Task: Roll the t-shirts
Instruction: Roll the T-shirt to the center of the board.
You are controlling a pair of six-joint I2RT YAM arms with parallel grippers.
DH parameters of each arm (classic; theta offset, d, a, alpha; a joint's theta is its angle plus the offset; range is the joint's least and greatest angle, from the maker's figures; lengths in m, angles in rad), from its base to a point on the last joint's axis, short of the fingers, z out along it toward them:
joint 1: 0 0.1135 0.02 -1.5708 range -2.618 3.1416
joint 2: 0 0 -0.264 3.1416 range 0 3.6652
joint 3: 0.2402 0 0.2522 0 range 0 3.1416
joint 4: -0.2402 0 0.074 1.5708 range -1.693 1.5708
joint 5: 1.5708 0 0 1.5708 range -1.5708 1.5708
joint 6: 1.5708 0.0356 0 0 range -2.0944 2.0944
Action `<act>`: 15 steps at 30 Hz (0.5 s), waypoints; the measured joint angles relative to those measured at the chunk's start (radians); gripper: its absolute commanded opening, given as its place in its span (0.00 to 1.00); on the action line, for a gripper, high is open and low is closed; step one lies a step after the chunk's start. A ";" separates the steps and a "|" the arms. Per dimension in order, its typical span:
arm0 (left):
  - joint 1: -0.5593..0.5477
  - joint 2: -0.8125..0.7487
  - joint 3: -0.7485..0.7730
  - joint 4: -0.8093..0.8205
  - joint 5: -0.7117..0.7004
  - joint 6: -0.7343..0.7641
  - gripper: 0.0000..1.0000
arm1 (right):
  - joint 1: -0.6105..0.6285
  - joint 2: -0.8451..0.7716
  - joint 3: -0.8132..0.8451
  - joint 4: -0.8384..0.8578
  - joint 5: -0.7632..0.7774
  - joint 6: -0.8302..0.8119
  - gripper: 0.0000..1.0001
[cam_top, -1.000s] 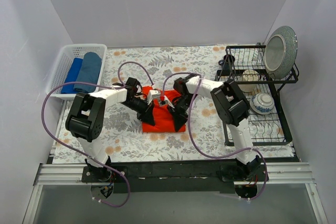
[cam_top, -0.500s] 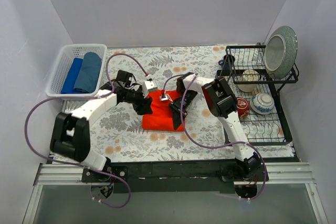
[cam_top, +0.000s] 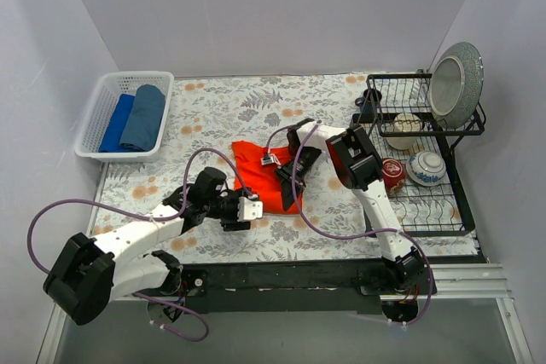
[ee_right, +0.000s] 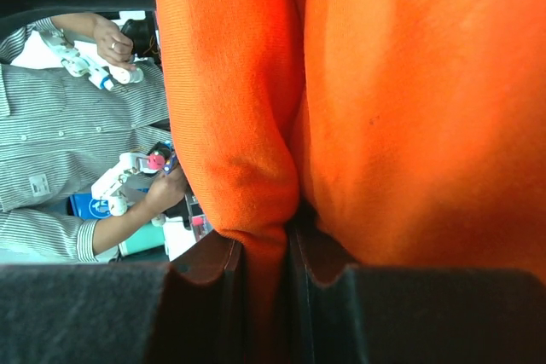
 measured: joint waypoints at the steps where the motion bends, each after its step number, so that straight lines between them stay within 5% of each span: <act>1: -0.003 0.006 -0.009 0.018 -0.012 0.010 0.57 | 0.000 0.000 0.000 0.000 0.000 0.000 0.01; 10: -0.015 0.097 -0.035 0.179 -0.064 0.063 0.57 | 0.000 0.003 0.003 -0.003 0.002 0.003 0.01; 14: -0.021 0.150 -0.035 0.201 -0.072 0.087 0.47 | 0.000 0.005 0.008 -0.006 0.004 0.006 0.01; 15: -0.022 0.170 -0.035 0.207 -0.076 0.095 0.36 | 0.000 0.005 0.008 -0.006 0.004 0.006 0.01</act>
